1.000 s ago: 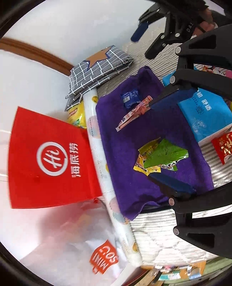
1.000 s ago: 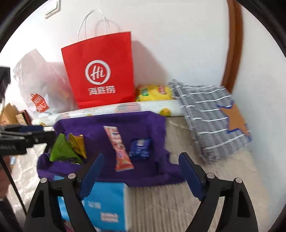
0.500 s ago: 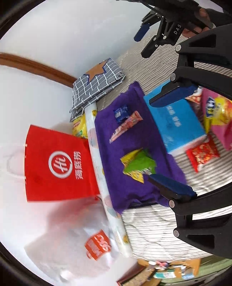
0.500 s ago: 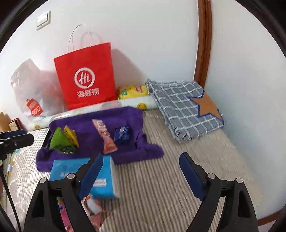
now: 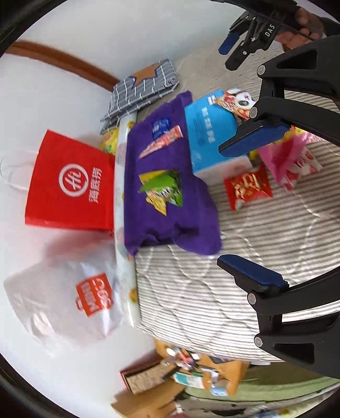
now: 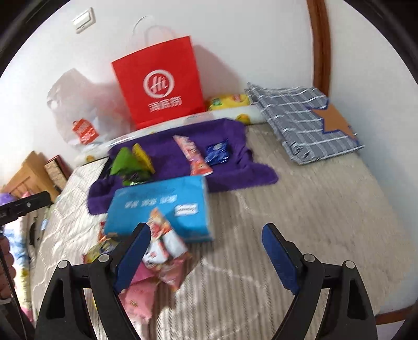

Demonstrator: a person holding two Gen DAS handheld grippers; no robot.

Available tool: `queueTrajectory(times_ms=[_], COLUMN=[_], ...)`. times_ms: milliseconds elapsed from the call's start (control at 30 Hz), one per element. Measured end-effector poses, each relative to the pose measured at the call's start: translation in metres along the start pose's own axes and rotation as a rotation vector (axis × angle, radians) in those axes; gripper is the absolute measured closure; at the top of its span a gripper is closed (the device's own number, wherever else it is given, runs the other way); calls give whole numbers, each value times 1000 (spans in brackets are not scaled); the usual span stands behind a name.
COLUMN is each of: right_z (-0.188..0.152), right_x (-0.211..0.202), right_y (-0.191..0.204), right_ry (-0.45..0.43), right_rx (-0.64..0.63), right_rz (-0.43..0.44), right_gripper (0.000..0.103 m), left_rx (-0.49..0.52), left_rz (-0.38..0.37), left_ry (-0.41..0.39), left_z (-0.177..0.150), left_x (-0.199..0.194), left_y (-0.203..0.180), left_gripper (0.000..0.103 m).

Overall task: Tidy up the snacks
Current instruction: 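Move both tools back to the pile and grasp the panda-print bag with the right gripper, then grasp the red packet with the left gripper while the right holds the panda-print bag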

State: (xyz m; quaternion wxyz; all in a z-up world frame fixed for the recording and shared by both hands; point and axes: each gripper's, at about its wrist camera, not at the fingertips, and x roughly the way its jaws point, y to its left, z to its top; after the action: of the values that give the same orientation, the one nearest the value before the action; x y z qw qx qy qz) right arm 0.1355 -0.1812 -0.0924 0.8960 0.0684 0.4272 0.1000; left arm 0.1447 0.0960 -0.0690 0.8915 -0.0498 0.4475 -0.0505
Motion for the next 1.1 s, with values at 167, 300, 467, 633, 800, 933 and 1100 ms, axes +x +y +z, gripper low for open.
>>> queueTrajectory(times_ms=[167,300,467,633,800,933,1100], right_z=[-9,-14,-17,-21,-22,-20,-19], right_x=[14,34,60,77,82,72,55], right_y=[19,23,22,27,30,35,36], right_ry=[37,98,179,223,233,200,146], right_rx=[-45,-30,8,19,29,-9,-37], right_rz=[53,94,138,142,158,136,122], right_gripper=[21,21,21,21,26,45,55], left_rx=[-8,-9,2,9,-6,-29,-44], left_rz=[-3,-24,-19,-35,-63,-78,-91], left_ry=[17,39,42,67,89,88,85], left_z=[-15,-25,-37,-43,-46,-47,-49], left_x=[-1,-2,1,12,20,20,20], left_y=[2,4,8,9,14,19,23], left_gripper=[26,26,26,26,26,26,26])
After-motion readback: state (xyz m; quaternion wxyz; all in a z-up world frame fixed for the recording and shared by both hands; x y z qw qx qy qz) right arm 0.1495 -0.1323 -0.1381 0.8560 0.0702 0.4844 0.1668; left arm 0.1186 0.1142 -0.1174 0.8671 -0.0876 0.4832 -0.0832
